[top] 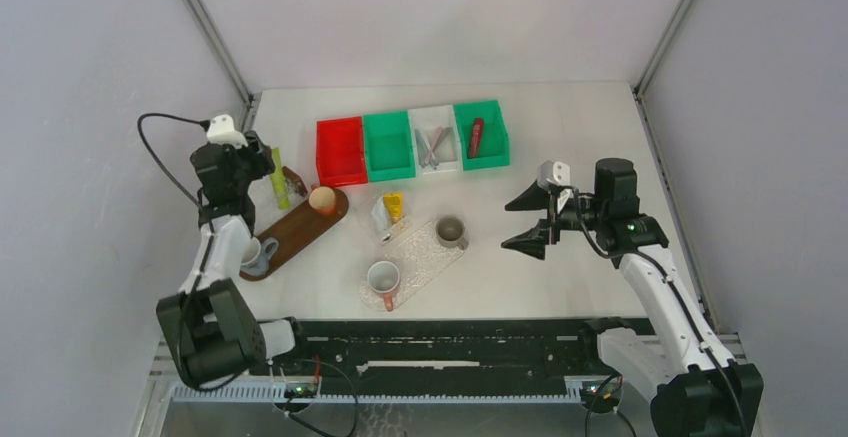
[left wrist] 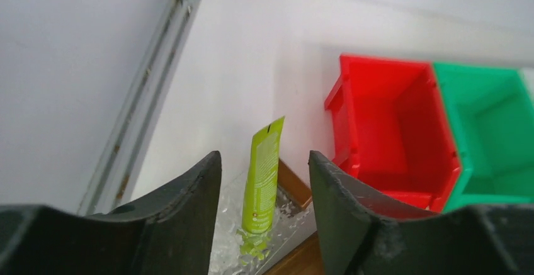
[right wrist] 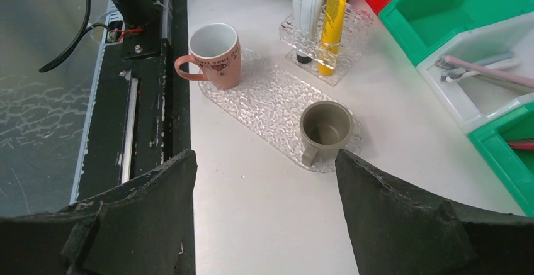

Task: Prepare toiletry sets of a toothbrush and toothpaste on the tray
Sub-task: Place the toothpaste in the toothpaste holder.

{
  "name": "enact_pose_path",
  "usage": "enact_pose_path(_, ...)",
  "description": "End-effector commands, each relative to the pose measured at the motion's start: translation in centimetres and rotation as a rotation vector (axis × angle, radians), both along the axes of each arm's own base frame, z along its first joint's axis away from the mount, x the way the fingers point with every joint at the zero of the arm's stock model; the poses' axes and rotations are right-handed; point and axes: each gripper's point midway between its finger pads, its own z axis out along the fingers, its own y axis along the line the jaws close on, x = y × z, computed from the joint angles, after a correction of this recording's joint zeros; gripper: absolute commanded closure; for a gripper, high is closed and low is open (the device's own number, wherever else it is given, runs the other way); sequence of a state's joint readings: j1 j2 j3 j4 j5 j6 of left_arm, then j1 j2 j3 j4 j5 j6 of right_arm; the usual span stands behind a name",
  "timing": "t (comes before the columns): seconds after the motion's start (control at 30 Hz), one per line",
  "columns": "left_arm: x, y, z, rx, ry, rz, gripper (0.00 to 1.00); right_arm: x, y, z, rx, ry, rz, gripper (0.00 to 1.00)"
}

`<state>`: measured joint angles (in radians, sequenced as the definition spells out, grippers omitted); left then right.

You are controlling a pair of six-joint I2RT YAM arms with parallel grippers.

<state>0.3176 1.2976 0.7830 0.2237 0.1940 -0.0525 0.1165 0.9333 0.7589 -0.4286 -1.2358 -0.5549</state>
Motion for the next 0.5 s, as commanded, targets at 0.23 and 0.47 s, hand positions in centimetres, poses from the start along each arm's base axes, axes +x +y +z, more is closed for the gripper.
enact_pose_path(0.23, -4.4, -2.3, 12.2, -0.019, -0.375, -0.007, 0.3, 0.5, -0.7, 0.7, 0.015, -0.037, -0.02, 0.11)
enact_pose_path(0.47, -7.5, -4.4, 15.8, -0.073, -0.498, -0.048, 0.05, 0.4, -0.9, 0.9, 0.021, -0.04, -0.021, 0.11)
